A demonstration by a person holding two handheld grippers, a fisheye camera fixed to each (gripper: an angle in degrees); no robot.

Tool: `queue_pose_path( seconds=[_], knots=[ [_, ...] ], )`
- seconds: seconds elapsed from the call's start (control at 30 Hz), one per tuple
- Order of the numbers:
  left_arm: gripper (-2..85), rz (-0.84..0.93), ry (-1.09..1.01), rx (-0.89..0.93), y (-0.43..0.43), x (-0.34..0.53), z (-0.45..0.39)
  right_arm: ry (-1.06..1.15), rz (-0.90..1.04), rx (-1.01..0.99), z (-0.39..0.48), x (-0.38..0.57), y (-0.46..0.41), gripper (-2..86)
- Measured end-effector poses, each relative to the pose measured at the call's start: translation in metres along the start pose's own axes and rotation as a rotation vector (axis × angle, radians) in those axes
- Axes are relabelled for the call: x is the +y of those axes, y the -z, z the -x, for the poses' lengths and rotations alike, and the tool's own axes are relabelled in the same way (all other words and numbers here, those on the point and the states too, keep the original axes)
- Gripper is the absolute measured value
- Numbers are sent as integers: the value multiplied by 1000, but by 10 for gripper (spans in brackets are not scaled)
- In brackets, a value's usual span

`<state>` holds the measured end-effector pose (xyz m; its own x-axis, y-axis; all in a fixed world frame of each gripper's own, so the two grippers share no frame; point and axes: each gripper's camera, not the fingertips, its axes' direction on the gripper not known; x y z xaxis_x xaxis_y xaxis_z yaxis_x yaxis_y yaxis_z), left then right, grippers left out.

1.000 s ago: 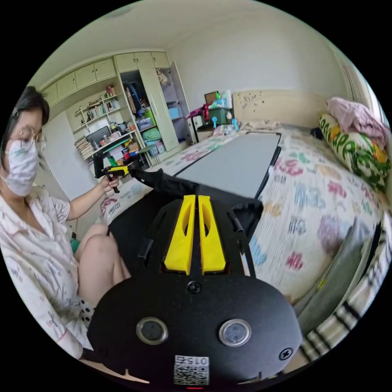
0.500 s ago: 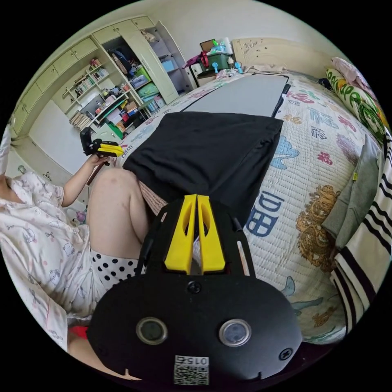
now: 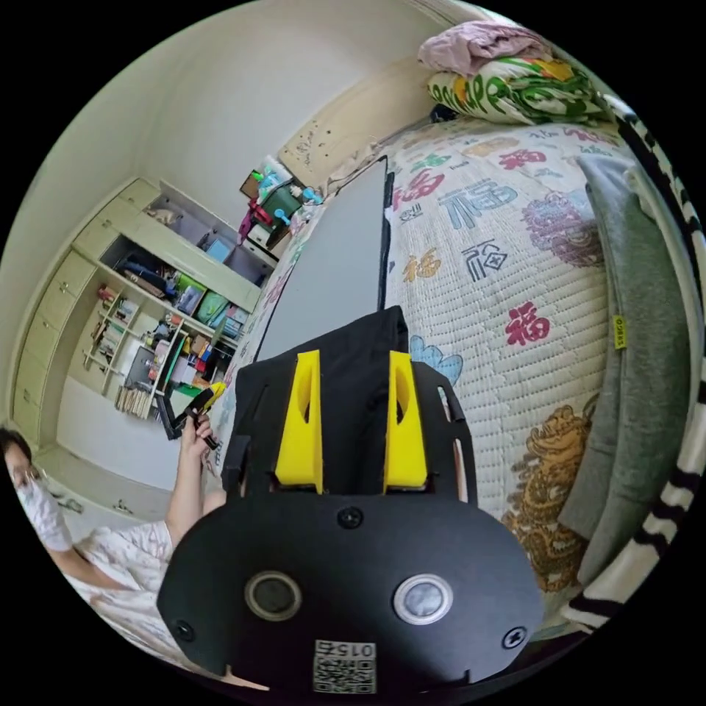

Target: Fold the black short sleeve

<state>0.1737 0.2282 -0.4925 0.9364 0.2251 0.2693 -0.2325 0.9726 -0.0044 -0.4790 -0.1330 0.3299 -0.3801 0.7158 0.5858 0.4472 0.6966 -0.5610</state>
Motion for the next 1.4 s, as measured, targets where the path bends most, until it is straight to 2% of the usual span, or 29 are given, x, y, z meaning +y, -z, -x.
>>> queue_pose_path(
  seconds=[0.17, 0.3, 0.5, 0.63, 0.9, 0.97, 1.1, 1.2, 1.4],
  knots=[
    [114, -19, 85, 50, -21, -27, 16, -135, 64, 3, -47, -66, -67, 140],
    [80, 65, 95, 163, -40, -69, 28, -156, 106, -32, -74, -98, -112, 111],
    [4, 31, 92, 182, -35, -103, 24, -199, 49, 42, -108, -107, -150, 21],
    [-5, -62, 37, 83, -10, -125, -1, -188, -35, 107, -124, -103, -156, 4],
    [1, -107, 56, 64, 14, -160, 8, -63, -151, 170, -152, -98, -189, 15],
    [8, -73, 38, 59, 13, -171, 4, -55, -122, 217, -167, -90, -208, 33],
    [33, -58, 66, 80, 26, -194, 12, -114, -145, 288, -217, -28, -205, 69],
    [52, -48, 90, 110, 36, -210, 20, 56, -189, 283, -202, 44, -186, 74],
    [79, 15, 80, 92, 48, -238, 26, 582, 92, 56, -81, 201, -238, 93]
  ],
)
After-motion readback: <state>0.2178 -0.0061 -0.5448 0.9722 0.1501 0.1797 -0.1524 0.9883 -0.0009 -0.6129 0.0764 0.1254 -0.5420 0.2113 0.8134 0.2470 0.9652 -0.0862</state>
